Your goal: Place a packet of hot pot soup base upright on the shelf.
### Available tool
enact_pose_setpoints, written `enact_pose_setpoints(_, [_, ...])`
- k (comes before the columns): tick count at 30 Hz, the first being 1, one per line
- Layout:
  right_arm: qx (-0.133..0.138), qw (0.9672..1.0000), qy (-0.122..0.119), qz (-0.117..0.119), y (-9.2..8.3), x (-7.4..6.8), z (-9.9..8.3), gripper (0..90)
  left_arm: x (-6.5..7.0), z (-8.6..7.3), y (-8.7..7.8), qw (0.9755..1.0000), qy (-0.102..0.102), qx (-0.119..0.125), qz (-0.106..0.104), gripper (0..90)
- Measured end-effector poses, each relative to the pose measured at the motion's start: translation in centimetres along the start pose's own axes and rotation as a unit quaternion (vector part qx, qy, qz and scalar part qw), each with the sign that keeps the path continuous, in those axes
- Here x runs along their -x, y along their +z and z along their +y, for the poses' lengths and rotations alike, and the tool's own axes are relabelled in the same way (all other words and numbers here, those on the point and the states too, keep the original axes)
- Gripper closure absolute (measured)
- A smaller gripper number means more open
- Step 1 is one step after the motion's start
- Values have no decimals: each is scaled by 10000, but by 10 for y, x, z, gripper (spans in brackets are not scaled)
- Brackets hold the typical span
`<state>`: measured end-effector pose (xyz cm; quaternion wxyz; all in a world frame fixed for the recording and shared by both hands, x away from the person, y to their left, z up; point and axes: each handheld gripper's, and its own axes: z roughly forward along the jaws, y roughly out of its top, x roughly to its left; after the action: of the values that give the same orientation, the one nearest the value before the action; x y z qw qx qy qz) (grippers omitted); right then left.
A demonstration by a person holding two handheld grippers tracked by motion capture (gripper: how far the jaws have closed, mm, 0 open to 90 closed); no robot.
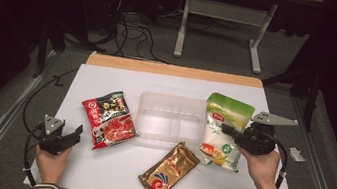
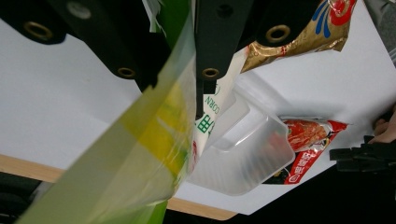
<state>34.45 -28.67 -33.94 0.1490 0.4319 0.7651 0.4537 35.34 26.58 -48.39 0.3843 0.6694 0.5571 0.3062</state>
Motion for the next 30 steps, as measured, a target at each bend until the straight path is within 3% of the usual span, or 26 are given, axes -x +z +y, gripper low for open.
enact_pose_setpoints(30, [38, 10000, 3, 3, 16, -2, 21, 861, -1, 0, -1, 10000, -25, 36, -15, 323])
